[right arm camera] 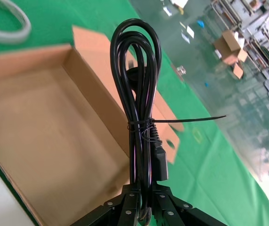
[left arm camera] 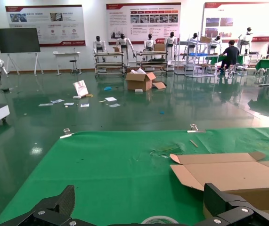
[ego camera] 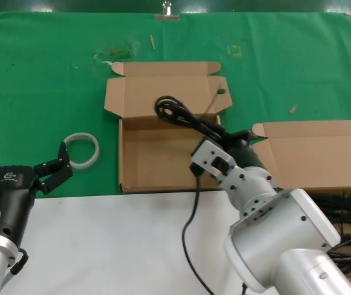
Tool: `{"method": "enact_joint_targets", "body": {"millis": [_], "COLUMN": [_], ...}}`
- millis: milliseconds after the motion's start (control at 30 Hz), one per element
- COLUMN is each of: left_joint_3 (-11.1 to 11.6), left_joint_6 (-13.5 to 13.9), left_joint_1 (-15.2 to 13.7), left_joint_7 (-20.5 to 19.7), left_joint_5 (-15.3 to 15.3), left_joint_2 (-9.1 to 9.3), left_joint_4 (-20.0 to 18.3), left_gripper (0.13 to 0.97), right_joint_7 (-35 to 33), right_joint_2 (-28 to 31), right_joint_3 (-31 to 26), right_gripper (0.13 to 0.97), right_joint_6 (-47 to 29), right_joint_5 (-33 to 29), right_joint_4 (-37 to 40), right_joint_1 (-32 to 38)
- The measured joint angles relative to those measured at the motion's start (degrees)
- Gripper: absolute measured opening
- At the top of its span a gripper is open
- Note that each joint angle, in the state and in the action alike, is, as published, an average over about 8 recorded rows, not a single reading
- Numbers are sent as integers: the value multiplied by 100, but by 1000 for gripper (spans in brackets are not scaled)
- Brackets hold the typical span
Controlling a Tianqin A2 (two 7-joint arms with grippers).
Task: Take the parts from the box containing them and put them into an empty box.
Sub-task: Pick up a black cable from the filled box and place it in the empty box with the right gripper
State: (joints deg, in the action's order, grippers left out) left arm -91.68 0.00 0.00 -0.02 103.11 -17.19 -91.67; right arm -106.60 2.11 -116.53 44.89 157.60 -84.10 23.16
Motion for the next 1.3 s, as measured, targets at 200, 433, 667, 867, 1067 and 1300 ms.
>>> {"method": "enact_joint_targets", "body": {"millis": [200,433,667,867,1067,1300], "left_joint_3": [0,0,0,0,0,0], "left_joint_6": [0,0,0,0,0,0], "left_joint_1": [0,0,0,0,0,0], "left_joint_7": [0,0,0,0,0,0], "left_joint_5": [0,0,0,0,0,0], "left_joint_2": [0,0,0,0,0,0], "left_joint_4": [0,0,0,0,0,0], "left_gripper": [965,965,965,965,965,965], "right_joint_7": [473,902,1113,1431,1550,1553], "right_joint_2": [8,19,26,42,52,54], "right_joint_3": [-423,-769,-864,-899,-919,-920], "right_gripper": [165,165,165,165,178,212], "right_joint_6": [-265,-375,-366,-399,-416,-417], "right_joint_5": [11,13,14,14,14,14], "right_joint_4": [250,387,423,434,438,438], "right_joint_1": [170,274,283,279,283,284]}}
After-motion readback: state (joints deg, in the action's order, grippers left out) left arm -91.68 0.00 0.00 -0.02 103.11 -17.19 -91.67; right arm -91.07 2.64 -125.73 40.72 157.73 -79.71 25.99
